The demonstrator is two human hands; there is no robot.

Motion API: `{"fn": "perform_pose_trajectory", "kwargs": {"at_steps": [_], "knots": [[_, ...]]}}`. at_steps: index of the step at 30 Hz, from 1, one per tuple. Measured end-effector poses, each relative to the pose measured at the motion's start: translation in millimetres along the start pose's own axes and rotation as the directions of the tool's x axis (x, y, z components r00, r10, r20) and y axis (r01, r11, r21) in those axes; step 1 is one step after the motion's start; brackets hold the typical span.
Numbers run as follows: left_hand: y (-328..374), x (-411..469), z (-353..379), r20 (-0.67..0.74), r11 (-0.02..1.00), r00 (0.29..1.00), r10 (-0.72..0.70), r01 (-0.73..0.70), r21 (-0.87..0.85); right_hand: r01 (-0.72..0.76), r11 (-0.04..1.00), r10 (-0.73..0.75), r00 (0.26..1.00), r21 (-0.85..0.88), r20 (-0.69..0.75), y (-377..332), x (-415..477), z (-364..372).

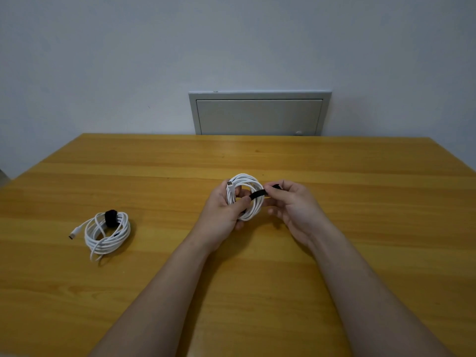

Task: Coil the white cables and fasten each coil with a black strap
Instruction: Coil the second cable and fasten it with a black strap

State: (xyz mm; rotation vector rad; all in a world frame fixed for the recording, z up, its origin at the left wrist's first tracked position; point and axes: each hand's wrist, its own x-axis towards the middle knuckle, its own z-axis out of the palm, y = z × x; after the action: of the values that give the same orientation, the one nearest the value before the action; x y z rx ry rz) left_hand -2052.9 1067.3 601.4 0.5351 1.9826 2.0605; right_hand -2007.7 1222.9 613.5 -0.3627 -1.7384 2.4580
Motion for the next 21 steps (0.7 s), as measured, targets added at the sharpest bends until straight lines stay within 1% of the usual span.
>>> {"fn": "perform_pose_trajectory", "kwargs": {"at_steps": [6,11,16,21], "knots": [[-5.1,4.0,-1.4,-0.126,0.996,0.992,-0.016,0.026,0.08,0.079,0.996,-0.079,0.997,-0.027,-0.009,8.2,2.6,3.9],[-11.3,7.9,-0.8,-0.235,0.999,0.972,-0.009,0.021,0.05,0.138,0.99,-0.138,0.99,-0.027,-0.007,14.1,4.8,7.9],[-13.0,9.3,-0.8,-0.245,0.999,0.969,0.005,0.007,0.045,0.165,0.982,-0.167,0.986,-0.094,-0.009,17.8,7.6,7.4],[-14.2,11.0,-3.0,-0.249,0.996,0.968,0.024,-0.003,0.084,0.146,0.989,-0.146,0.989,-0.016,0.02,18.7,7.3,8.2]]}}
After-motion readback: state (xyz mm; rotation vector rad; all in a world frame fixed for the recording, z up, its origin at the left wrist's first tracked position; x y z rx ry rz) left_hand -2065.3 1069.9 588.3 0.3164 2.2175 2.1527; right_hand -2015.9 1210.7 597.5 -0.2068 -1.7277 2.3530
